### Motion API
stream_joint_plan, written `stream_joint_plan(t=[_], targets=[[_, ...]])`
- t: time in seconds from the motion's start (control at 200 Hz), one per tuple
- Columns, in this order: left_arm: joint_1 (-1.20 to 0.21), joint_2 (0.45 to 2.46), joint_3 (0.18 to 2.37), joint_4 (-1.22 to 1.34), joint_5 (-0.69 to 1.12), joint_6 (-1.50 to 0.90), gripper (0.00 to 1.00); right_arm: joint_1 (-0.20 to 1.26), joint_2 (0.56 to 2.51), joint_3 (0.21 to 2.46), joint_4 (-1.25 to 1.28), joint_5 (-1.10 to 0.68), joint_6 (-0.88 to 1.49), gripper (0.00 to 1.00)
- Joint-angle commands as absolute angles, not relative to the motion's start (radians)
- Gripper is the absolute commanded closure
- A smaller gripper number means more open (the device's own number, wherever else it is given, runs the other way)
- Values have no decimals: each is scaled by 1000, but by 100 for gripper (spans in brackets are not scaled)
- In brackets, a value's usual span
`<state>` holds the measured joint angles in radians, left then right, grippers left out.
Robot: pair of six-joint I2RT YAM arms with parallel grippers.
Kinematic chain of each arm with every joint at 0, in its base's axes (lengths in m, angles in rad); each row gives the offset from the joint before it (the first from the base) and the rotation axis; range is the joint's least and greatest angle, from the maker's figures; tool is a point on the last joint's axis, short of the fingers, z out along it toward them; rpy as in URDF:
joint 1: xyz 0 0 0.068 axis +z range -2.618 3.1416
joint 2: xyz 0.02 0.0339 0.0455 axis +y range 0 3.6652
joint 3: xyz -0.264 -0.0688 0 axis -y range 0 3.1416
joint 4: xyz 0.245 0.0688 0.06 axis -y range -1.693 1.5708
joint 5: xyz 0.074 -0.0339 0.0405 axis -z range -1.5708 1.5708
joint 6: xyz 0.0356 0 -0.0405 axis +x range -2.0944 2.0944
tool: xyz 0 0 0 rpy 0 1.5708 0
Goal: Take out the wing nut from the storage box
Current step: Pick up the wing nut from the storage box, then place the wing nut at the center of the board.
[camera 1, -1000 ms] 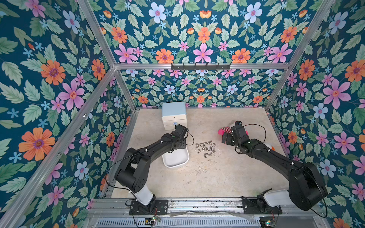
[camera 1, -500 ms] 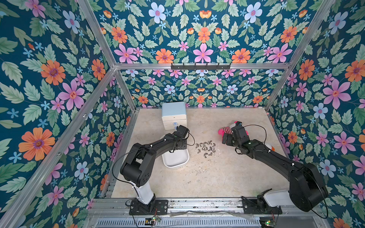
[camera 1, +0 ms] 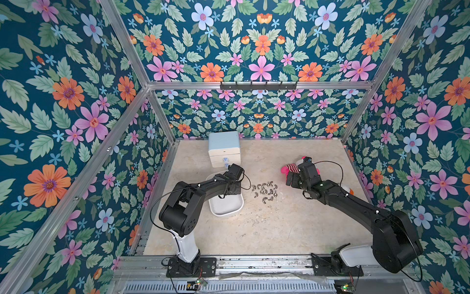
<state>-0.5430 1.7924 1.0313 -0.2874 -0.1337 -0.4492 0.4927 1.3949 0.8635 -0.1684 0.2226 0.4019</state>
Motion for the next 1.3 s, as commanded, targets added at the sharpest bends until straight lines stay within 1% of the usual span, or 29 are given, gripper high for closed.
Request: stream_joint_plan(t=[0.0, 0.09, 0.28, 0.57, 0.86, 1.025, 1.296], targets=[[-541, 1795, 1022, -280, -128, -462, 84, 493, 1388, 858, -168, 238, 407, 1], [-541, 1786, 1017, -282, -131, -462, 86, 493, 1388, 858, -167, 238, 407, 1], [-541, 1752, 1021, -304, -145, -463, 87, 494, 1391, 859, -163, 237, 407, 1], [-545, 1628, 1080, -388, -170, -454, 88, 493, 1393, 856, -157, 232, 408, 1], [-612, 1535, 1164, -434, -193, -451, 87, 493, 1394, 858, -155, 229, 408, 1], [-671, 1544, 1212, -434, -180, -460, 87, 494, 1394, 857, -155, 229, 410, 1], [-801, 1654, 1271, -440, -181, -481, 87, 494, 1394, 860, -156, 230, 410, 1]])
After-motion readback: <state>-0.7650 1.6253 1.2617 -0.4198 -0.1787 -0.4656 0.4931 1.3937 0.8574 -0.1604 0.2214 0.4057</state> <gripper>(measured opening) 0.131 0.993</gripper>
